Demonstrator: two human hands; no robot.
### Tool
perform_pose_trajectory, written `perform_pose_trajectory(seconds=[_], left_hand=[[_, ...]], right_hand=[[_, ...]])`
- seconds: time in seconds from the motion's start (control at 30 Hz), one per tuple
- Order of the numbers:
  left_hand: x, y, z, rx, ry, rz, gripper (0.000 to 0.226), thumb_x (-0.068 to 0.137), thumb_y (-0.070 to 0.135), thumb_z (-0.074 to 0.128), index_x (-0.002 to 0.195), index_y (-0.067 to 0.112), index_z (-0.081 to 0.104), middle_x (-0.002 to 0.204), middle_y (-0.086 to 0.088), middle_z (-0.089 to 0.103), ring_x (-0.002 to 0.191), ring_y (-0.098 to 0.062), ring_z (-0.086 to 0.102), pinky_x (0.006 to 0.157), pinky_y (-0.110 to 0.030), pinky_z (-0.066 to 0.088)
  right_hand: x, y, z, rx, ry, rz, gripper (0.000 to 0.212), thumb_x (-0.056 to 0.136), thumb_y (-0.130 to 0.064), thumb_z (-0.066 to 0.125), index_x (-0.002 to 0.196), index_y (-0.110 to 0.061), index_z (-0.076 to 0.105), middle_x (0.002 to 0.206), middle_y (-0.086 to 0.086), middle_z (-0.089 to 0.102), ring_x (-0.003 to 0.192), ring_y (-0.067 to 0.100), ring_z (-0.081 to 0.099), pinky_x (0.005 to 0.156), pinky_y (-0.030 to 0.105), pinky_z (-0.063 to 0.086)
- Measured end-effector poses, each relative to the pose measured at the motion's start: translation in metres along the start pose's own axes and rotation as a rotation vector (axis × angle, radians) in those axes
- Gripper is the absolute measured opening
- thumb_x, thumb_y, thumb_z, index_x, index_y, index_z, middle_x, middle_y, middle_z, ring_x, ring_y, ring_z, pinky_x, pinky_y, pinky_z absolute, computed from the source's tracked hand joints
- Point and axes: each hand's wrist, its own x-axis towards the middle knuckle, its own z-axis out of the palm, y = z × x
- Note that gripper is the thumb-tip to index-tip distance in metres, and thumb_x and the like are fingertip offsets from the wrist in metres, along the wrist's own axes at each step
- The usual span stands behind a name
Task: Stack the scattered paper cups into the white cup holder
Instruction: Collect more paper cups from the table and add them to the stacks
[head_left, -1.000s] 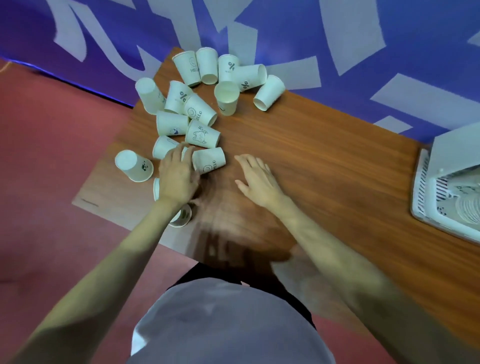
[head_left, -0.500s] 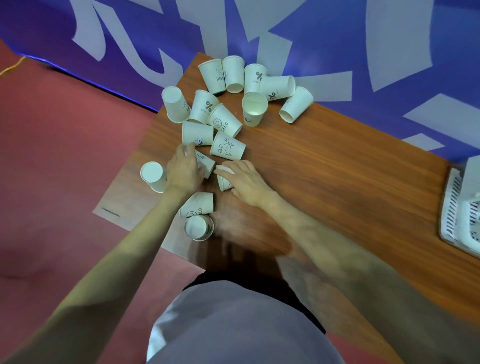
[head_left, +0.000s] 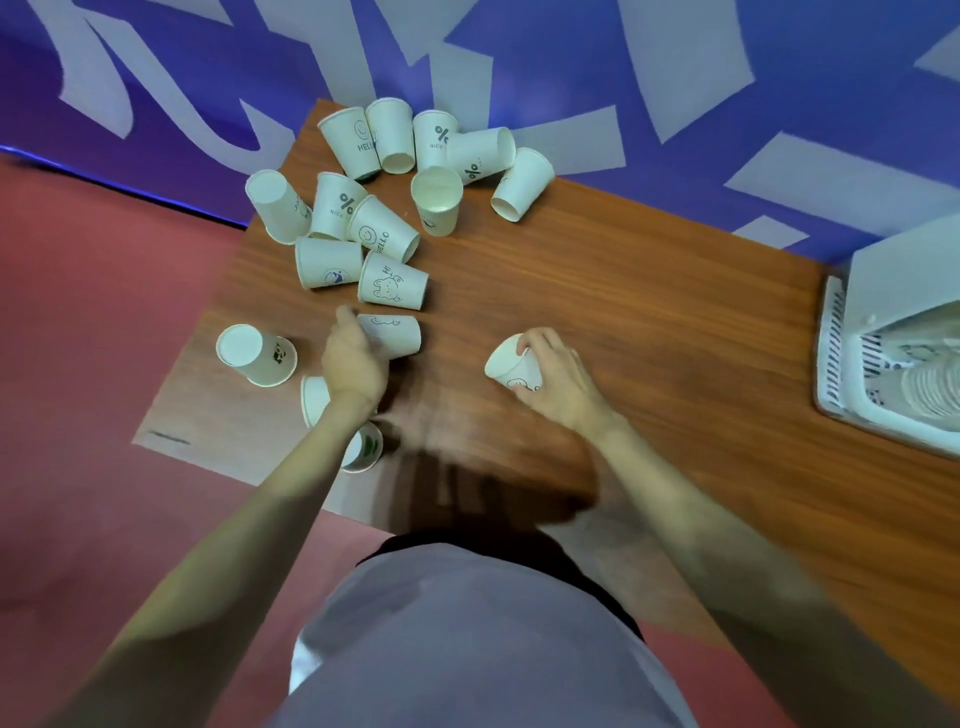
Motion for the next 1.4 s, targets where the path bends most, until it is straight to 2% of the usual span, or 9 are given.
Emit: perform_pose_trajectory(seconds=[0.4, 0.6, 0.73, 0.87, 0.93, 1.0, 1.07, 1.17, 1.4], left_hand=[[-0.128, 0.118, 0.047, -0.222, -0.083, 0.66, 0.017, 0.083, 0.004, 0.068, 0.1, 0.004, 0.064, 0.093, -0.007, 0.07, 0.08, -0.021, 0.064, 0.073, -0.029, 0.047], [-0.176, 0.199, 0.11, -0.249, -0.145, 0.887, 0.017, 0.084, 0.002, 0.066, 0.101, 0.004, 0.068, 0.098, -0.008, 0.071, 0.088, -0.025, 0.065, 0.078, -0.029, 0.047], [-0.202, 0.253, 0.152, -0.171, -0.221, 1.103, 0.02, 0.081, -0.002, 0.063, 0.1, 0.004, 0.068, 0.095, -0.01, 0.07, 0.083, -0.029, 0.064, 0.073, -0.031, 0.045], [-0.218, 0.304, 0.189, -0.141, -0.266, 1.232, 0.016, 0.084, 0.003, 0.063, 0.099, 0.005, 0.069, 0.092, -0.009, 0.069, 0.081, -0.03, 0.064, 0.07, -0.035, 0.045], [-0.228, 0.333, 0.203, -0.148, -0.285, 1.28, 0.018, 0.085, 0.004, 0.061, 0.1, 0.006, 0.07, 0.092, -0.008, 0.069, 0.081, -0.029, 0.062, 0.07, -0.032, 0.045], [-0.239, 0.365, 0.214, -0.167, -0.272, 1.34, 0.02, 0.082, 0.003, 0.062, 0.1, 0.007, 0.07, 0.09, -0.007, 0.068, 0.08, -0.028, 0.061, 0.07, -0.029, 0.041], [-0.248, 0.395, 0.225, -0.191, -0.246, 1.398, 0.018, 0.084, 0.009, 0.059, 0.097, 0.008, 0.071, 0.086, -0.007, 0.068, 0.077, -0.027, 0.061, 0.066, -0.031, 0.042], [-0.255, 0.428, 0.242, -0.177, -0.215, 1.464, 0.017, 0.085, 0.012, 0.058, 0.093, 0.008, 0.073, 0.081, -0.007, 0.068, 0.074, -0.027, 0.062, 0.06, -0.031, 0.047], [-0.255, 0.441, 0.276, 0.035, -0.336, 1.517, 0.031, 0.082, 0.016, 0.045, 0.094, 0.008, 0.072, 0.08, -0.008, 0.066, 0.077, -0.028, 0.062, 0.059, -0.033, 0.048]], right_hand=[[-0.14, 0.081, -0.083, 0.253, 0.625, 0.206, 0.044, 0.069, -0.007, 0.078, 0.098, -0.008, 0.046, 0.119, 0.008, 0.049, 0.11, 0.014, 0.047, 0.088, 0.024, 0.041], [-0.206, 0.136, -0.123, 0.247, 0.85, 0.256, 0.039, 0.07, -0.011, 0.081, 0.093, -0.005, 0.049, 0.113, 0.009, 0.049, 0.107, 0.017, 0.05, 0.083, 0.033, 0.048], [-0.243, 0.183, -0.154, 0.207, 0.948, 0.318, 0.039, 0.075, -0.023, 0.077, 0.094, -0.004, 0.049, 0.106, 0.007, 0.045, 0.099, 0.013, 0.046, 0.083, 0.038, 0.048], [-0.269, 0.224, -0.195, 0.14, 1.038, 0.353, 0.039, 0.076, -0.019, 0.077, 0.094, 0.003, 0.05, 0.109, 0.019, 0.048, 0.105, 0.019, 0.046, 0.087, 0.016, 0.039], [-0.276, 0.243, -0.22, 0.12, 1.103, 0.361, 0.038, 0.078, -0.017, 0.076, 0.095, 0.005, 0.05, 0.111, 0.019, 0.047, 0.108, 0.011, 0.043, 0.088, 0.013, 0.039], [-0.278, 0.259, -0.245, 0.101, 1.179, 0.347, 0.036, 0.082, -0.019, 0.074, 0.097, 0.005, 0.052, 0.114, 0.022, 0.045, 0.108, 0.003, 0.041, 0.088, 0.024, 0.046], [-0.276, 0.267, -0.266, 0.118, 1.257, 0.314, 0.031, 0.084, -0.013, 0.071, 0.097, 0.008, 0.054, 0.116, 0.024, 0.041, 0.11, -0.005, 0.04, 0.086, 0.012, 0.043], [-0.267, 0.272, -0.286, 0.127, 1.316, 0.304, 0.019, 0.085, -0.004, 0.067, 0.092, 0.011, 0.057, 0.118, 0.027, 0.034, 0.104, 0.018, 0.043, 0.083, -0.003, 0.033], [-0.246, 0.321, -0.277, 0.175, 1.252, 0.377, 0.024, 0.088, -0.017, 0.067, 0.086, 0.004, 0.056, 0.124, 0.025, 0.036, 0.106, 0.014, 0.044, 0.09, 0.006, 0.037]])
